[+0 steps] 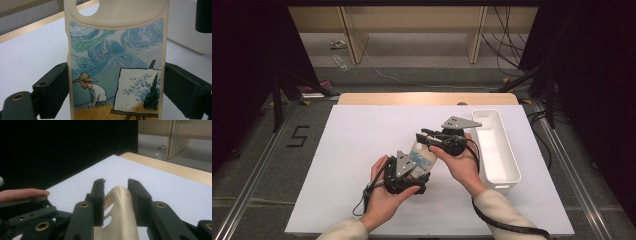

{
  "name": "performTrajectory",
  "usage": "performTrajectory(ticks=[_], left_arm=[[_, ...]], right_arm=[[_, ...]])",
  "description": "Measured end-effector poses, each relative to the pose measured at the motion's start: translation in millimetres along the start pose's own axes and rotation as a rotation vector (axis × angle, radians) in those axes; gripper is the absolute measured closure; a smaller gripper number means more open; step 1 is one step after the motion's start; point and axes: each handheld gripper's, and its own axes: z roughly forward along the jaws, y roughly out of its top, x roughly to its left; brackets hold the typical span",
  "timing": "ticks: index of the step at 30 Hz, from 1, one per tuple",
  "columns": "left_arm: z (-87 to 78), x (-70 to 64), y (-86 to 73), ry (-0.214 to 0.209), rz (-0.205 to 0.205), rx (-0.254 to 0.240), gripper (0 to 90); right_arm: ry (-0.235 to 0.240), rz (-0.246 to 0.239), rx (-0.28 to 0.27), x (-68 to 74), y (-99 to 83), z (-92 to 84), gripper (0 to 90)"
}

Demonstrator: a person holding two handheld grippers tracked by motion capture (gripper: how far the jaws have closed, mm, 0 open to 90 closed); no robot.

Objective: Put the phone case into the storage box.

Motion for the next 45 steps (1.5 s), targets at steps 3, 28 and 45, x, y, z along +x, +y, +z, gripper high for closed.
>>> performTrajectory(ticks=[3,28,45], left_arm=[[1.0,-0.1,-0.8,0.001,-0.001,0.006,11.3],[-9.7,15.7,-2.0,-0.131,-0.010,-0.049,13.4],[-23.1,37.4,-5.8,-0.260,0.016,-0.023,16.0]], right_arm=[[0.017,-0.002,-0.003,3.7,2.6,-1.4,73.4],[0.066,-0.100,0.005,19.4,19.3,-13.0,79.7],[0.207,-0.213,0.121,6.3,21.3,-18.4,79.5]])
